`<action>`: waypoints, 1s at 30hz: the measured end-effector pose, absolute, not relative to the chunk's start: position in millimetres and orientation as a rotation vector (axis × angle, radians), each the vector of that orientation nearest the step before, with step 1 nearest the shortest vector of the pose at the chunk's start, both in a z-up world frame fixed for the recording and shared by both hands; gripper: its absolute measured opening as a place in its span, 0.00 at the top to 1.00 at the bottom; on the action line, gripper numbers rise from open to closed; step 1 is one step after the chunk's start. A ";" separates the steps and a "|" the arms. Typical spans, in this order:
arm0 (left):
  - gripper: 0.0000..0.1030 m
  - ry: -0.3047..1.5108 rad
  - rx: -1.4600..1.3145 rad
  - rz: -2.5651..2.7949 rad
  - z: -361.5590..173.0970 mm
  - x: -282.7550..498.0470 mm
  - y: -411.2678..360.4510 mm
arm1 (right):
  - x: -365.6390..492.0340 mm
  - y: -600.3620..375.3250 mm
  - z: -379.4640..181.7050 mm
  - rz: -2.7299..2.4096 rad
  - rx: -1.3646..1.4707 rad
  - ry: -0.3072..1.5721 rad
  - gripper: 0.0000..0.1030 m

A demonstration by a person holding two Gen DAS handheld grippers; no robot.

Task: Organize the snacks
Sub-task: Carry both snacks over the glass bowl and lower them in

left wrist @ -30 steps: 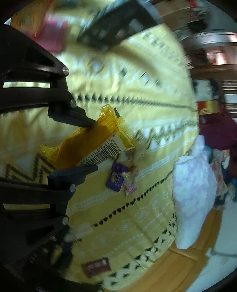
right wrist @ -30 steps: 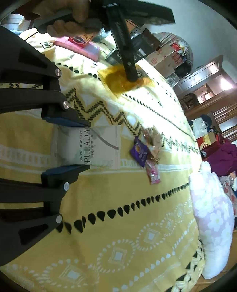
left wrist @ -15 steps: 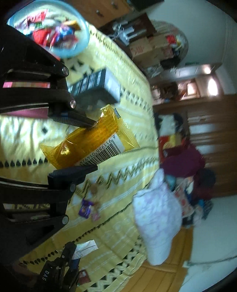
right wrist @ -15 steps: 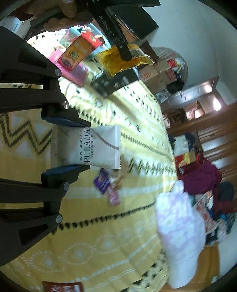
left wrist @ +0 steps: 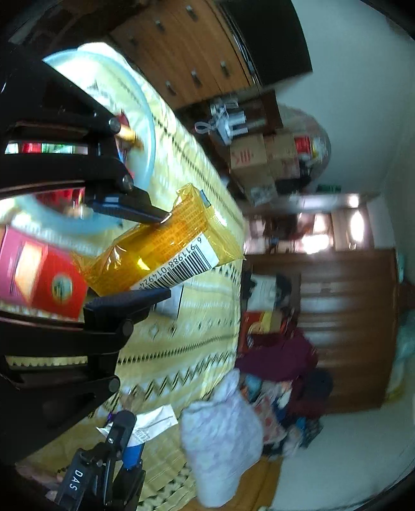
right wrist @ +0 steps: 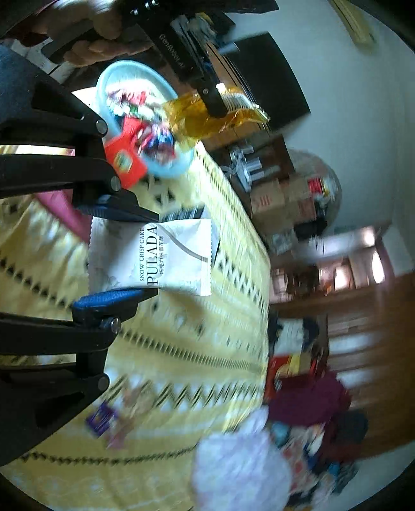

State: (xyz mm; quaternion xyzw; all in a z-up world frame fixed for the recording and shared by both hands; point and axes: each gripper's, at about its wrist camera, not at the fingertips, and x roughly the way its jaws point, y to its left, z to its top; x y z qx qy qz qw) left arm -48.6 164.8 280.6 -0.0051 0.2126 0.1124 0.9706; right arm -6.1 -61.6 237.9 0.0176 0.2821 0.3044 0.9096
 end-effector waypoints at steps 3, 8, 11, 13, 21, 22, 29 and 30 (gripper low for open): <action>0.61 0.411 -0.036 0.281 280.7 -59.7 196.6 | -10.8 -7.4 254.5 0.696 0.000 0.565 0.60; 0.61 0.398 -0.115 0.359 277.0 -75.3 248.5 | -10.9 71.1 268.6 0.813 -0.021 0.563 0.60; 0.61 0.390 -0.172 0.385 271.3 -82.3 273.4 | -10.4 107.8 274.0 0.861 -0.034 0.557 0.60; 0.61 0.378 -0.194 0.390 269.3 -87.9 280.0 | -9.3 128.1 275.1 0.890 -0.038 0.560 0.60; 0.61 0.371 -0.222 0.410 262.0 -96.0 299.8 | -10.4 189.8 264.9 0.967 -0.077 0.598 0.60; 0.61 0.373 -0.224 0.415 261.2 -97.0 302.0 | -9.1 193.2 263.4 0.971 -0.078 0.604 0.60; 0.61 0.384 -0.241 0.432 258.0 -102.7 316.1 | -0.1 199.4 252.1 0.980 -0.053 0.642 0.60; 0.61 0.385 -0.243 0.433 257.0 -103.9 318.6 | 1.6 199.7 251.8 0.981 -0.047 0.649 0.60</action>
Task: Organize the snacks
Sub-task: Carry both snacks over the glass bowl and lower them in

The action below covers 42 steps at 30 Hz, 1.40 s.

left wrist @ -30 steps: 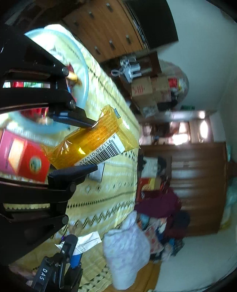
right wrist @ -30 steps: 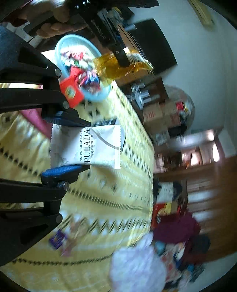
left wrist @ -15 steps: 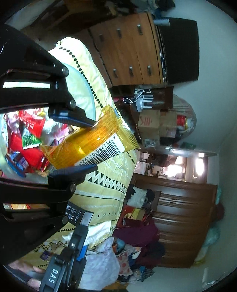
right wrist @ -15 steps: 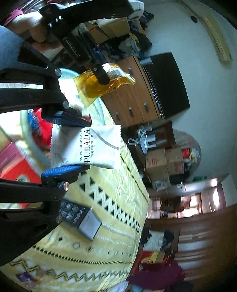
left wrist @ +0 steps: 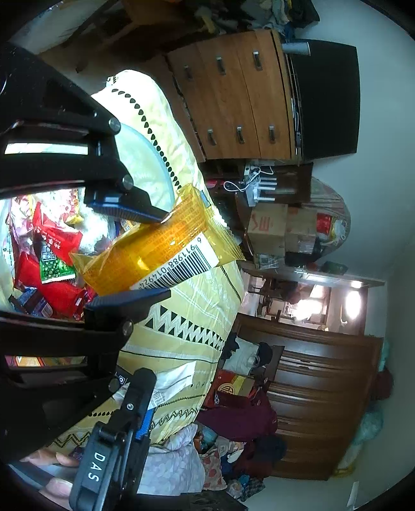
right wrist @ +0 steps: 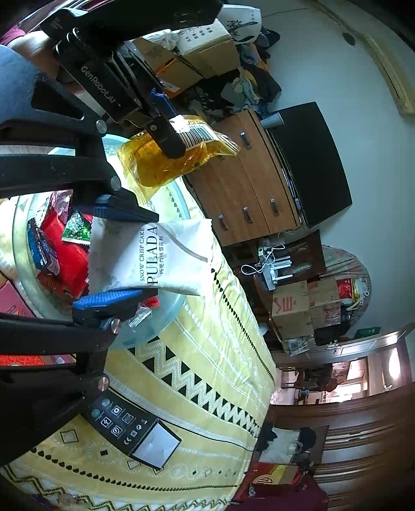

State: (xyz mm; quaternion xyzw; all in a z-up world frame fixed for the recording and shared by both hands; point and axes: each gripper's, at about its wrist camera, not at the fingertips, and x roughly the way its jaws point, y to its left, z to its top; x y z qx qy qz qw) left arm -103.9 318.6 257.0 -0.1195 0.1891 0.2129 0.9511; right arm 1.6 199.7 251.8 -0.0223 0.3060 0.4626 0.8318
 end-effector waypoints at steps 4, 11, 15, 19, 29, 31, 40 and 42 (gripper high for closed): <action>0.61 0.389 -0.245 0.431 256.3 -103.3 321.8 | 6.0 202.6 248.1 0.984 -0.038 0.665 0.60; 0.61 0.407 -0.234 0.432 254.5 -98.0 322.6 | 7.3 206.6 246.3 0.988 -0.033 0.677 0.60; 0.61 0.415 -0.238 0.438 253.0 -97.1 327.1 | 9.1 208.5 245.6 0.988 -0.031 0.683 0.60; 0.61 0.425 -0.238 0.446 250.2 -93.7 332.4 | 8.2 209.7 246.6 0.987 -0.033 0.683 0.60; 0.61 0.460 -0.234 0.445 242.6 -83.0 335.4 | 15.4 218.8 234.4 0.984 -0.035 0.711 0.60; 0.61 0.464 -0.226 0.445 242.8 -81.1 333.9 | 15.5 221.0 233.1 0.982 -0.033 0.715 0.60; 0.61 0.475 -0.219 0.459 241.5 -78.2 336.6 | 17.7 221.6 226.7 0.976 -0.028 0.730 0.60; 0.61 0.478 -0.219 0.460 240.8 -77.6 336.3 | 17.6 222.2 224.7 0.975 -0.027 0.735 0.60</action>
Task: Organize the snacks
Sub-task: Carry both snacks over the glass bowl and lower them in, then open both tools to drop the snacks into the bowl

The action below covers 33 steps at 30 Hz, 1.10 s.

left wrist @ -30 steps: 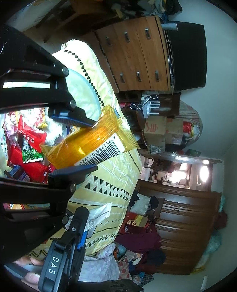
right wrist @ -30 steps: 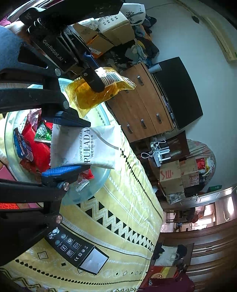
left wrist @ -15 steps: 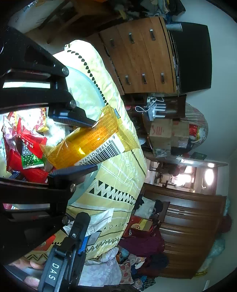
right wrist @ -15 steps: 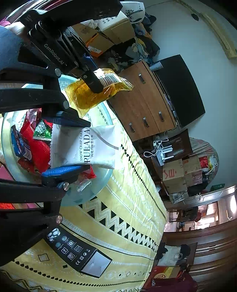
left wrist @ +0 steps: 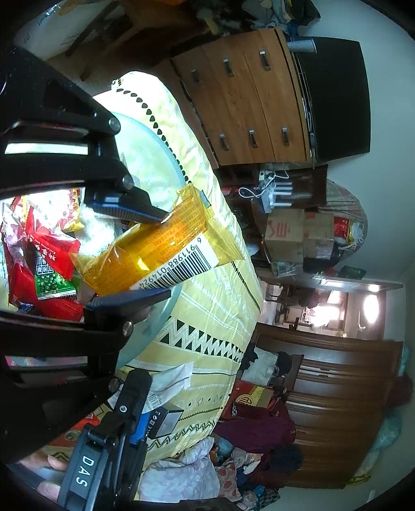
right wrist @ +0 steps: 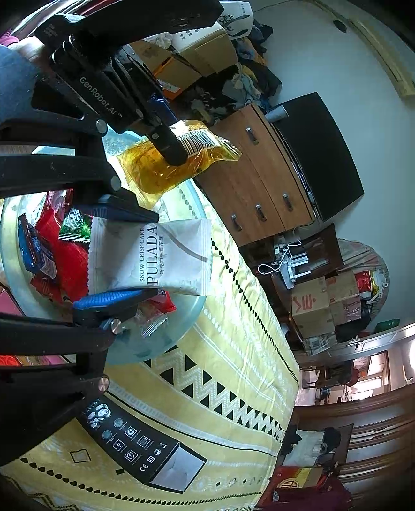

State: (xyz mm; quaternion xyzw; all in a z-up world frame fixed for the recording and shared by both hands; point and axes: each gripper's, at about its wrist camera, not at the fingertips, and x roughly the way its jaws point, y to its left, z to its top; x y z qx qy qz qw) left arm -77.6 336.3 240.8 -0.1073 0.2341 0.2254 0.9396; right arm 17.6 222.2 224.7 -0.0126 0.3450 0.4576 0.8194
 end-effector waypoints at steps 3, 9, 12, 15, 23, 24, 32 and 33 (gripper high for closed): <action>0.61 0.478 -0.218 0.461 240.9 -77.6 336.2 | 18.6 224.3 222.1 0.972 -0.024 0.743 0.60; 0.61 0.478 -0.218 0.459 240.6 -77.5 337.2 | 18.8 224.7 220.7 0.971 -0.024 0.744 0.60; 0.61 0.479 -0.218 0.459 240.5 -77.3 337.9 | 18.8 224.7 220.6 0.971 -0.024 0.745 0.60; 0.61 0.482 -0.218 0.461 240.9 -76.8 339.0 | 18.9 224.8 220.6 0.971 -0.023 0.746 0.60; 0.61 0.495 -0.219 0.475 238.1 -75.2 343.7 | 19.2 229.6 215.3 0.971 -0.024 0.757 0.59; 0.61 0.501 -0.218 0.482 236.5 -74.9 344.3 | 19.0 230.7 215.3 0.972 -0.022 0.757 0.58; 0.05 0.501 -0.159 0.571 224.4 -76.4 336.1 | 24.0 224.6 206.8 0.951 0.013 0.804 0.42; 0.05 0.501 -0.153 0.574 224.1 -79.6 334.1 | 21.4 217.9 207.3 0.951 0.017 0.802 0.38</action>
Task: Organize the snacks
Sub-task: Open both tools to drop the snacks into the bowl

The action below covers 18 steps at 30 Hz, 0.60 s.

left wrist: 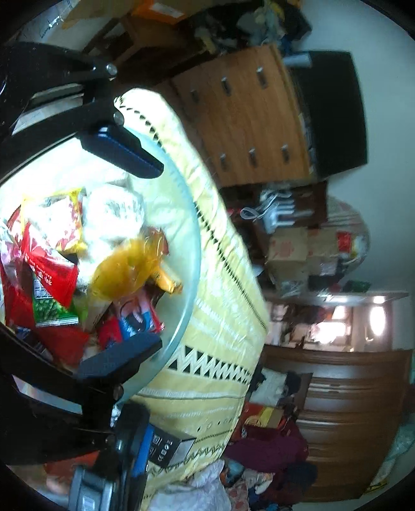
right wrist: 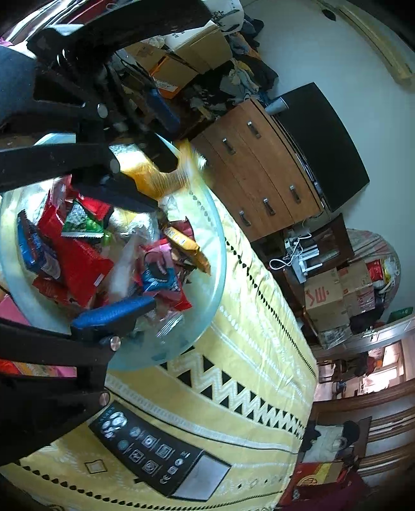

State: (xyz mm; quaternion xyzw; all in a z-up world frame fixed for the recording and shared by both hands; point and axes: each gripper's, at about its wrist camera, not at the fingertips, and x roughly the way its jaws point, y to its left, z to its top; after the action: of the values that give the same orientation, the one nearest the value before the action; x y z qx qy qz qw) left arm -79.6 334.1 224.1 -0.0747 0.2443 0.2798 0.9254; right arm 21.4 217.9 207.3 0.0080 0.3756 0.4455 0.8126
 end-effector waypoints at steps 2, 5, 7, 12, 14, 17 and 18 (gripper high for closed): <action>0.05 0.502 -0.159 0.561 226.3 -84.1 330.4 | 13.1 199.5 208.5 0.951 0.024 0.784 0.36; 0.05 0.462 -0.164 0.511 237.5 -93.8 312.0 | -7.9 147.6 200.6 0.922 0.058 0.759 0.36; 0.05 0.435 -0.148 0.435 248.1 -96.2 287.7 | -22.5 105.4 190.2 0.876 0.066 0.745 0.36; 0.05 0.352 -0.073 0.129 271.0 -101.4 179.8 | -38.9 -11.5 147.8 0.701 0.068 0.809 0.36; 0.05 0.344 -0.042 -0.010 270.5 -99.6 128.3 | -32.2 -59.1 134.6 0.612 0.073 0.838 0.36; 0.05 0.391 0.025 -0.166 248.5 -87.6 64.5 | -13.7 -135.2 118.7 0.477 0.109 0.856 0.36; 0.05 0.413 0.042 -0.187 241.5 -84.3 55.4 | -2.9 -162.8 111.0 0.426 0.120 0.861 0.36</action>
State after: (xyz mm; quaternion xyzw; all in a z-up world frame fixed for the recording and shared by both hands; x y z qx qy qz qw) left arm -84.3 55.4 241.5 0.0210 0.2048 -0.0927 0.9742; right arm -2.9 -162.8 111.0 0.0576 0.4140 0.2048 0.8851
